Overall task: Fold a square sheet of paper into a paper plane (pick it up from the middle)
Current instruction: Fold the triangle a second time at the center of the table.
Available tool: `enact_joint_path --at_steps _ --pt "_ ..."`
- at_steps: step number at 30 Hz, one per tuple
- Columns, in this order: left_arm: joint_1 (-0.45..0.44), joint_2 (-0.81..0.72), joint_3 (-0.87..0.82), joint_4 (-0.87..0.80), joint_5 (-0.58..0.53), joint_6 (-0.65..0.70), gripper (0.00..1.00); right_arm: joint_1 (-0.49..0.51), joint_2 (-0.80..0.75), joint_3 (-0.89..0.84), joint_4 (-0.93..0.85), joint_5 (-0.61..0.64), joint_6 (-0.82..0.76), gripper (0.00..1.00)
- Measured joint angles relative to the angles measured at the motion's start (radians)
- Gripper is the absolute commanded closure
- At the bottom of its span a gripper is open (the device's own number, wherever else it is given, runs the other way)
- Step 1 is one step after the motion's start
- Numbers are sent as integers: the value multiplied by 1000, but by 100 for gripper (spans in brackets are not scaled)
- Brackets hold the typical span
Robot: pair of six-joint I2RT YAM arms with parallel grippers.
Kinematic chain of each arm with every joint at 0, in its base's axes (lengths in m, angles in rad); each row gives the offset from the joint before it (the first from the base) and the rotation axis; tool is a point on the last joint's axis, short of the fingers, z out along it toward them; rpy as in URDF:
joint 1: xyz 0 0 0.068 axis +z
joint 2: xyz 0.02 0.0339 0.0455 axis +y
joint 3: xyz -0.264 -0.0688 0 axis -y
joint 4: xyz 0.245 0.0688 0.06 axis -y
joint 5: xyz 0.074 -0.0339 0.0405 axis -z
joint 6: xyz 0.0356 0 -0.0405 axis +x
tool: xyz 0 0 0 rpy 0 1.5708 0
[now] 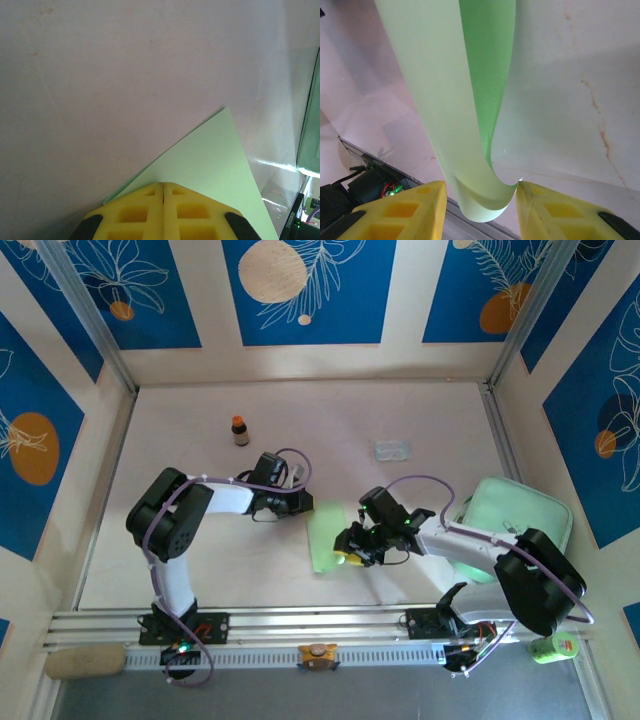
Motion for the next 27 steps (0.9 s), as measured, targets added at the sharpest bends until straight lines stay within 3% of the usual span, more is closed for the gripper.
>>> enact_joint_path --at_steps 15,27 --pt "0 0 0 0 0 0 94 16 0 60 -81 23 -23 62" --pt "0 0 0 1 0 0 94 19 69 121 -65 14 -72 54"
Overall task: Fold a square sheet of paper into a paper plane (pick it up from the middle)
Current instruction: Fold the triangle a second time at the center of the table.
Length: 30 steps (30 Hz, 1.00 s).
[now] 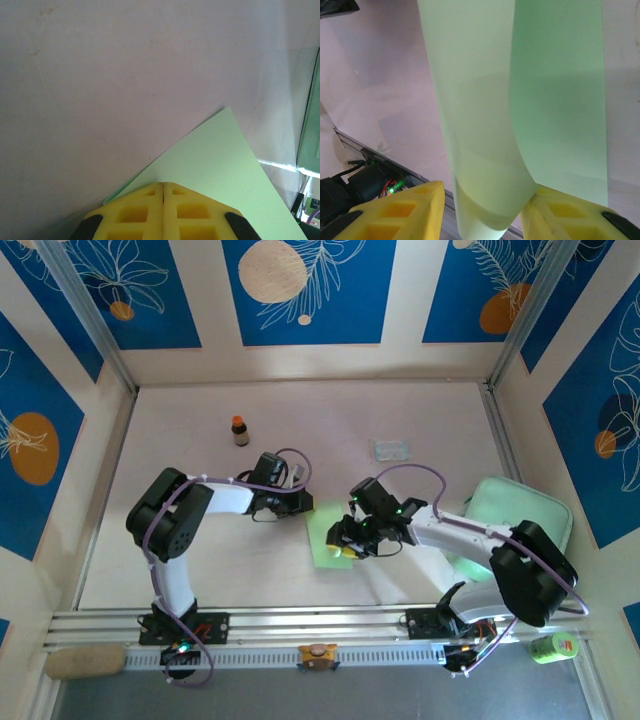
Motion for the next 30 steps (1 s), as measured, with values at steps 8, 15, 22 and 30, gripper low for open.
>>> enact_joint_path --at_steps 8,15,22,30 --pt "0 -1 -3 6 0 0 94 -42 27 -2 65 -27 -50 45" --pt "0 -1 -4 8 1 0 94 -126 26 -64 192 -90 -97 47" --pt "0 -1 -5 10 1 -16 93 -169 63 -96 322 -173 -113 56" --pt "0 -13 -16 28 12 -24 77 -195 134 -116 362 -202 -145 73"
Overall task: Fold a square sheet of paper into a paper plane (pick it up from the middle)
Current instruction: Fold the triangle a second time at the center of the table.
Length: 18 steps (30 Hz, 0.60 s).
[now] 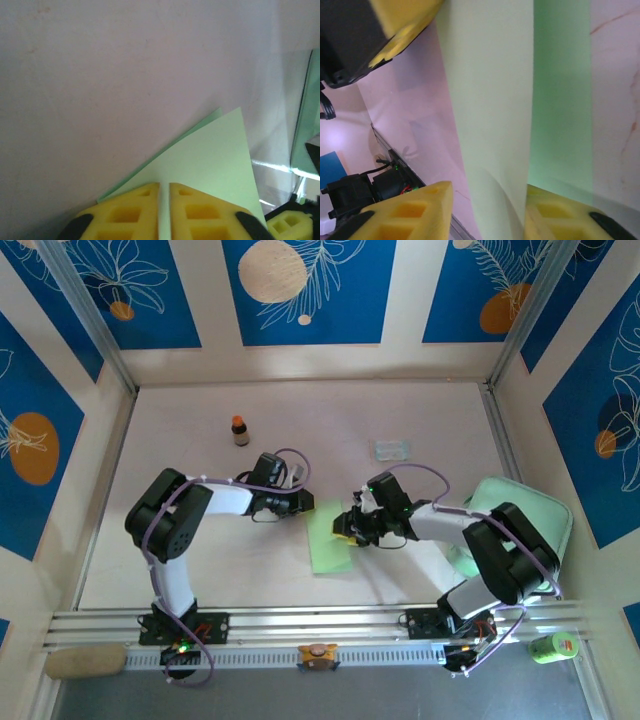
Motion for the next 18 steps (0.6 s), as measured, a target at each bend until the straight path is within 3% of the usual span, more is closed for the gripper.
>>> enact_joint_path --at_steps 3,7,12,18 --pt "0 -26 -10 -9 5 -7 63 -7 37 0 5 -2 -14 87" --pt "0 -96 -27 -43 -2 -21 51 -8 97 0 12 6 5 92" --pt "-5 -231 -53 -66 -42 -26 50 -7 103 0 45 45 56 93" --pt "-31 -319 -89 -80 -89 -28 57 -6 102 14 58 108 97 90"
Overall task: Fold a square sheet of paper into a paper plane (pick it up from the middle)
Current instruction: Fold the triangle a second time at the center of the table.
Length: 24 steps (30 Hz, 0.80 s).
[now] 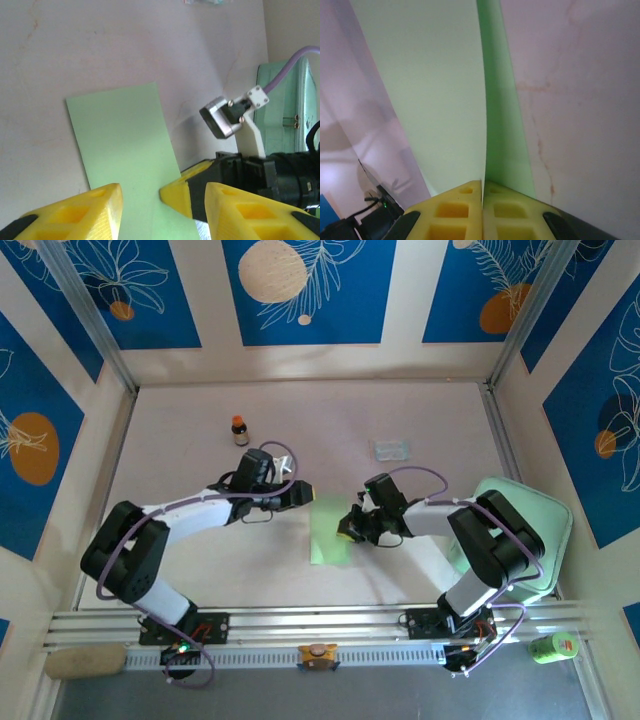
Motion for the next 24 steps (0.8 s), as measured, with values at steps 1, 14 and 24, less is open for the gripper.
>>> enact_joint_path --at_steps 1,14,24 --pt "-8 0 -4 -1 -4 0 59 0 0 0 5 3 5 89" --pt "-111 49 -22 8 -27 -19 78 -28 -11 5 15 -64 -39 80" --pt "-201 -124 -126 23 -169 31 70 -53 30 57 -14 -120 -97 93"
